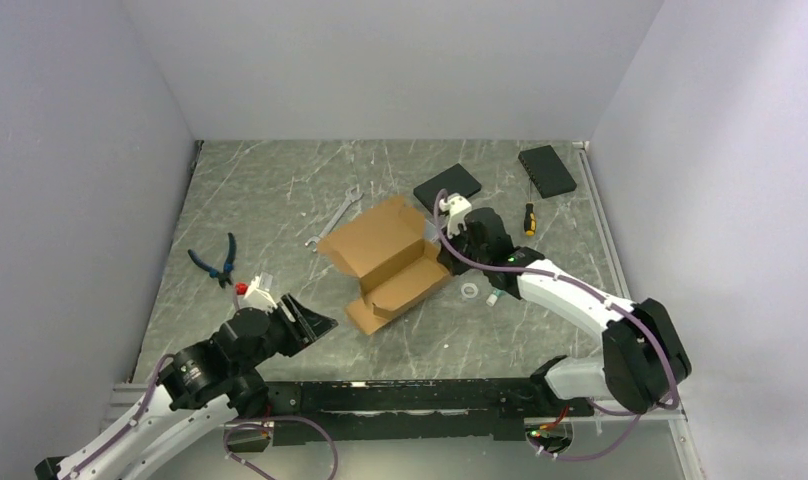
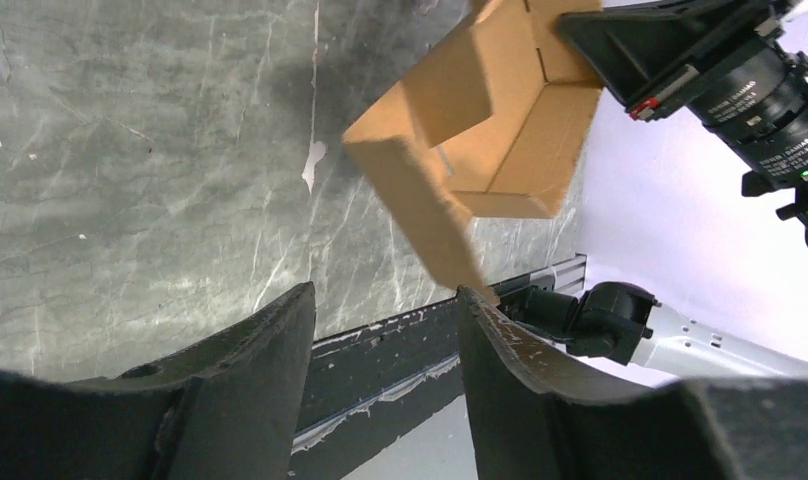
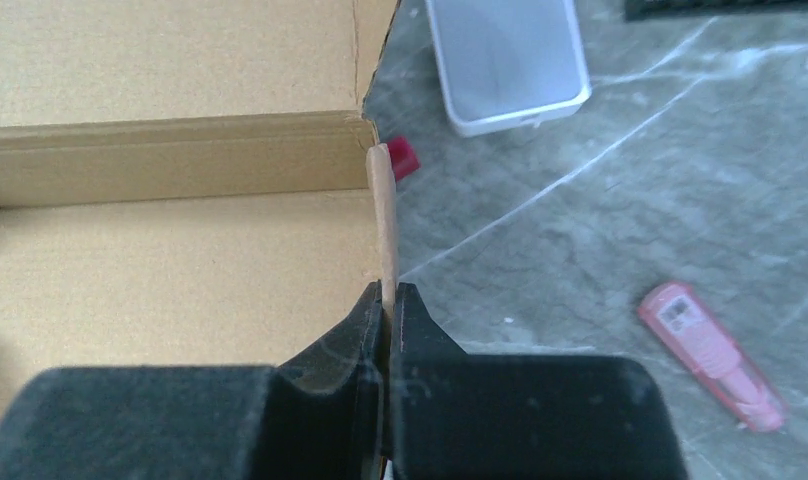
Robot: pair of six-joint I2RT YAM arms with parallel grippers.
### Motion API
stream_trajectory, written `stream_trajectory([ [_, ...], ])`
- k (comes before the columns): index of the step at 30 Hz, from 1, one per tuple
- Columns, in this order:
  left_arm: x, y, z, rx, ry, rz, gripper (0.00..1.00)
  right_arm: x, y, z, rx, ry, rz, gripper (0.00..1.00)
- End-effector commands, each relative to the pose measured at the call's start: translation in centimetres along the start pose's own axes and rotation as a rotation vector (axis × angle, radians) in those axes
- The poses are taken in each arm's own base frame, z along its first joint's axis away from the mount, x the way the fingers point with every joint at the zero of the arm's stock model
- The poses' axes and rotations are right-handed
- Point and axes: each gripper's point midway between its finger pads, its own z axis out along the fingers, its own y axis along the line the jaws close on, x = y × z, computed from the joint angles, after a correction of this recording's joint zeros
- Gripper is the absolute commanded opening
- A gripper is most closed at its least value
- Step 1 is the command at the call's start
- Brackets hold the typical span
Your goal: Fold the paper box
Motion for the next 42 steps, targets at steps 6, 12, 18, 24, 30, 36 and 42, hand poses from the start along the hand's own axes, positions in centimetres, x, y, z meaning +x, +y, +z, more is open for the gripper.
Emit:
stream_trajectory([
  [6, -1.3, -2.1, 0.8, 0.073, -0.063, 0.010, 0.44, -5.1, -2.6, -3.0, 0.023, -0.184, 0.105, 0.00],
  [12, -0.7, -5.0, 3.8, 0.221, -0.054, 0.079, 0.43, -6.7, -4.0, -5.2, 0.016, -0.256, 0.173, 0.00],
  [18, -1.6, -8.0, 6.4, 0.274, -0.092, 0.177, 0.47, -6.8, -3.8, -5.6, -0.006, -0.267, 0.176, 0.00],
  [24, -3.3, -10.5, 7.2, 0.286, -0.148, 0.208, 0.45, -6.5, -3.5, -5.4, -0.026, -0.258, 0.170, 0.00],
  [30, -3.7, -12.5, 6.3, 0.390, -0.178, 0.214, 0.44, -6.2, -3.6, -4.9, -0.016, -0.245, 0.167, 0.00],
  [36, -3.1, -14.2, 6.3, 0.448, -0.144, 0.249, 0.46, -5.9, -3.0, -4.4, -0.020, -0.229, 0.141, 0.00],
  [42, -3.2, -14.5, 6.9, 0.428, -0.131, 0.257, 0.48, -5.9, -3.0, -4.3, -0.009, -0.232, 0.119, 0.00],
])
